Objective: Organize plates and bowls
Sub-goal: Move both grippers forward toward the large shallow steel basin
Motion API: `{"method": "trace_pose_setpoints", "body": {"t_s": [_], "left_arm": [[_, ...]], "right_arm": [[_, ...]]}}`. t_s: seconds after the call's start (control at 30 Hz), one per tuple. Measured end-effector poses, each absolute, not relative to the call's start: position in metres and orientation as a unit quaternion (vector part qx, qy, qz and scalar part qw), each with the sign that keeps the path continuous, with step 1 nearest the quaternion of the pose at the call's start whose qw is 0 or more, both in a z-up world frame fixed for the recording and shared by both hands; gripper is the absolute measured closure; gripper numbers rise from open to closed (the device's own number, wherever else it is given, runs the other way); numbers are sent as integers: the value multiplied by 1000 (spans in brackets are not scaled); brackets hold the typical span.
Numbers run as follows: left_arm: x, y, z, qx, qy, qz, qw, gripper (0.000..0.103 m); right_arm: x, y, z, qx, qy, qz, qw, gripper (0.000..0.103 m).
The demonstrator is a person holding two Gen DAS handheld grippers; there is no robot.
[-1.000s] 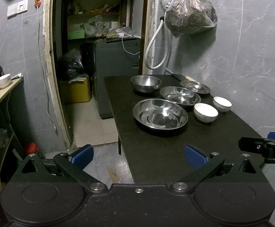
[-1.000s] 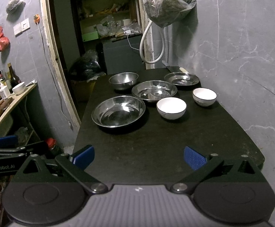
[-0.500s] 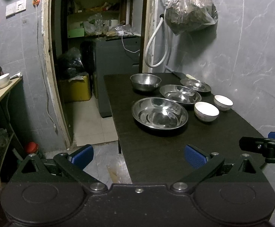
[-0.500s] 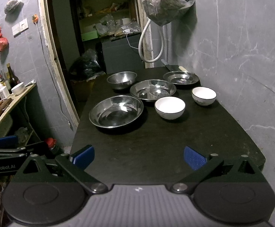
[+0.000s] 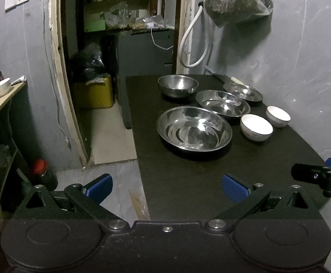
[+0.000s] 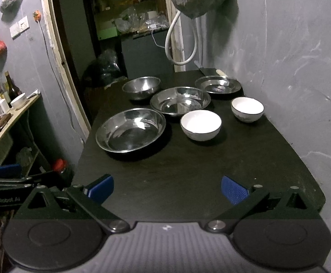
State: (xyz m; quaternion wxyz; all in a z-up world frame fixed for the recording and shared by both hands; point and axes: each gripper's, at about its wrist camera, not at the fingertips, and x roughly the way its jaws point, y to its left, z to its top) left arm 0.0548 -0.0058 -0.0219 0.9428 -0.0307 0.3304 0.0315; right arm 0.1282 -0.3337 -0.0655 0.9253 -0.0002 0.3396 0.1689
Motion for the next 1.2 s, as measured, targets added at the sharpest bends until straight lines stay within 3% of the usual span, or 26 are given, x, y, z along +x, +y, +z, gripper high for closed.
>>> {"method": "trace_pose_setpoints", "body": {"t_s": [0.67,1.2], "left_arm": [[153,-38,-21,-54,387,93,916,1],[182,-38,-8,-40,407,120,905,1]], "right_arm": [[244,-352,-76,-59,430,165,886,0],[277,-345,-73,-41,435,179,881,0]]}}
